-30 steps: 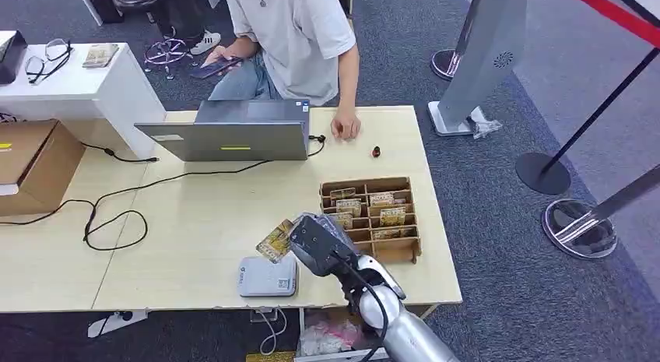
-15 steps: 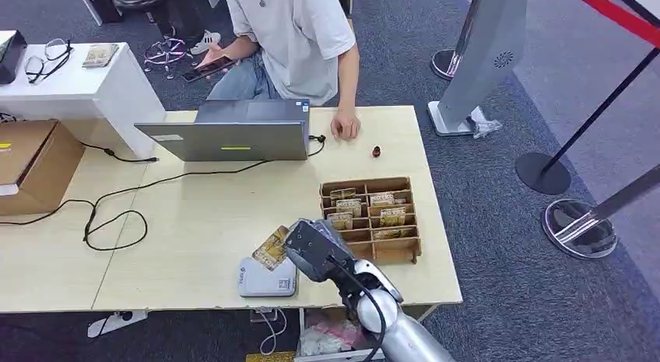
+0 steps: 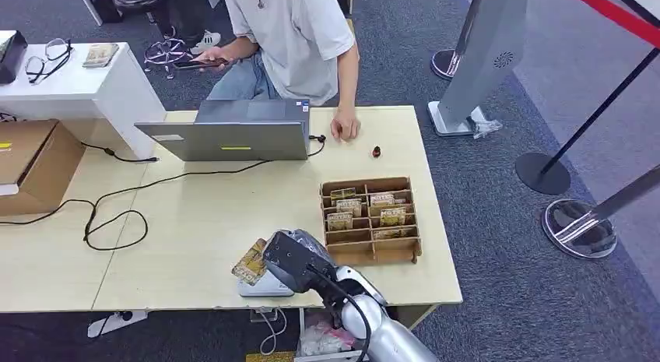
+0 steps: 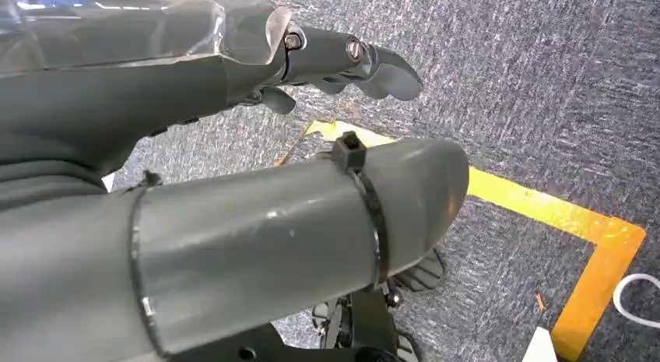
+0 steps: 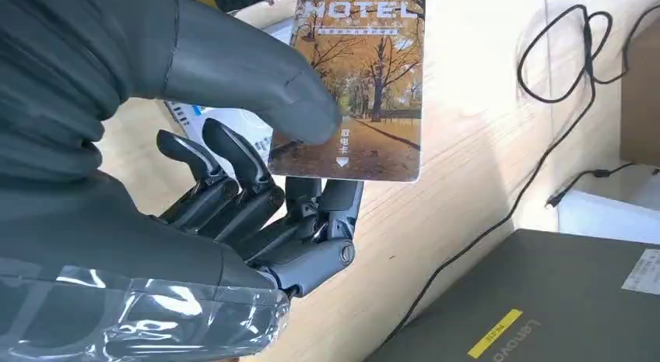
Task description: Pass the card to the sensor for recognition and then transmit it.
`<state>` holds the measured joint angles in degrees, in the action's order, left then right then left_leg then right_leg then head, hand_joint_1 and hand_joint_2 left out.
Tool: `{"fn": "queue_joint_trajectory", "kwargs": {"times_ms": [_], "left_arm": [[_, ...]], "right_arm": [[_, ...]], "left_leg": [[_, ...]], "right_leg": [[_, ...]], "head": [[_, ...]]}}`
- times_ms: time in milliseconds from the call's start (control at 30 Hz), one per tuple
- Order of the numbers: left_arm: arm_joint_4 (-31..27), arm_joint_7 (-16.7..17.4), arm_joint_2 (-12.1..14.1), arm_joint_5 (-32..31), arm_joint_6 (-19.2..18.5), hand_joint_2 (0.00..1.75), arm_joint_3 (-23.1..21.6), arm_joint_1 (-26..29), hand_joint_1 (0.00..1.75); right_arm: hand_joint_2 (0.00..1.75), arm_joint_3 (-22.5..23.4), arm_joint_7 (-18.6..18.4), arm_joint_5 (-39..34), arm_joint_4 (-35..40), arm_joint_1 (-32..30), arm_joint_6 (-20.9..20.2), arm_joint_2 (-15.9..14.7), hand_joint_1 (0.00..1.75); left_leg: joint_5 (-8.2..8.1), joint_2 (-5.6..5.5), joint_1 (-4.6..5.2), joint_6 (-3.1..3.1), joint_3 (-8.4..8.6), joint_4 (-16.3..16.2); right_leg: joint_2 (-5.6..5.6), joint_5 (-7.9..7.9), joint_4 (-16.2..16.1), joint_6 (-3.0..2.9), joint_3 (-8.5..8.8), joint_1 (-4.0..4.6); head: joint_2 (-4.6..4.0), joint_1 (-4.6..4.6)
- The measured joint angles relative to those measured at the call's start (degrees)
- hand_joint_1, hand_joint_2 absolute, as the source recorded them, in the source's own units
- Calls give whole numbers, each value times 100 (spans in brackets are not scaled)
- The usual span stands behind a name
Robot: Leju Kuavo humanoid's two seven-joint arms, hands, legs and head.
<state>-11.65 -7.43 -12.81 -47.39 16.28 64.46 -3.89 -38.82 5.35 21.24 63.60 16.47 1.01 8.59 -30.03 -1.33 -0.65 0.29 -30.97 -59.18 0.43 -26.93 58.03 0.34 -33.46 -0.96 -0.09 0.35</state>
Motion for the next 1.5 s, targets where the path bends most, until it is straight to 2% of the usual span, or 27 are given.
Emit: {"fn": "queue_joint_trajectory", "kwargs": {"times_ms": [267, 467, 600, 700, 1100, 1500], "left_arm": [[0, 15, 0, -22, 0, 0, 0, -1, 0], [0, 39, 0, -50, -2, 0, 0, 0, 0], [0, 249, 66, -52, -277, 0, 0, -5, 0], [0, 273, 116, -52, -310, 0, 0, -6, 0], [0, 348, 144, -98, -267, 0, -2, -19, 0], [0, 380, 144, -120, -267, 0, -2, -21, 0]], "right_arm": [[175, -42, -20, -31, -55, 30, -83, 26, 175], [175, -81, 81, -343, -424, 189, -291, 118, 175], [175, -87, 131, -446, -856, 392, -334, 277, 175], [175, -105, 136, -444, -1125, 528, -341, 400, 175], [175, -245, -61, -205, -1725, 840, -179, 686, 175], [175, -269, -203, 90, -2203, 915, 151, 730, 175]], "left_leg": [[0, 0, 0, 0, 0, 0], [0, 0, -1, 0, 0, 0], [1, 1, -1, 0, 1, 0], [1, 0, -1, 0, 1, 0], [0, 0, 0, 0, 1, 0], [0, 0, 0, 0, 1, 0]], "right_leg": [[0, 0, 0, 0, 0, 0], [0, 0, 0, 0, 0, 1], [0, 0, 1, 0, 0, 1], [0, 0, 1, 0, 0, 1], [1, 0, 0, 0, 0, 0], [1, 0, 0, 0, 0, 1]], "head": [[0, 2], [0, 2], [0, 2], [0, 2], [0, 0], [0, 2]]}}
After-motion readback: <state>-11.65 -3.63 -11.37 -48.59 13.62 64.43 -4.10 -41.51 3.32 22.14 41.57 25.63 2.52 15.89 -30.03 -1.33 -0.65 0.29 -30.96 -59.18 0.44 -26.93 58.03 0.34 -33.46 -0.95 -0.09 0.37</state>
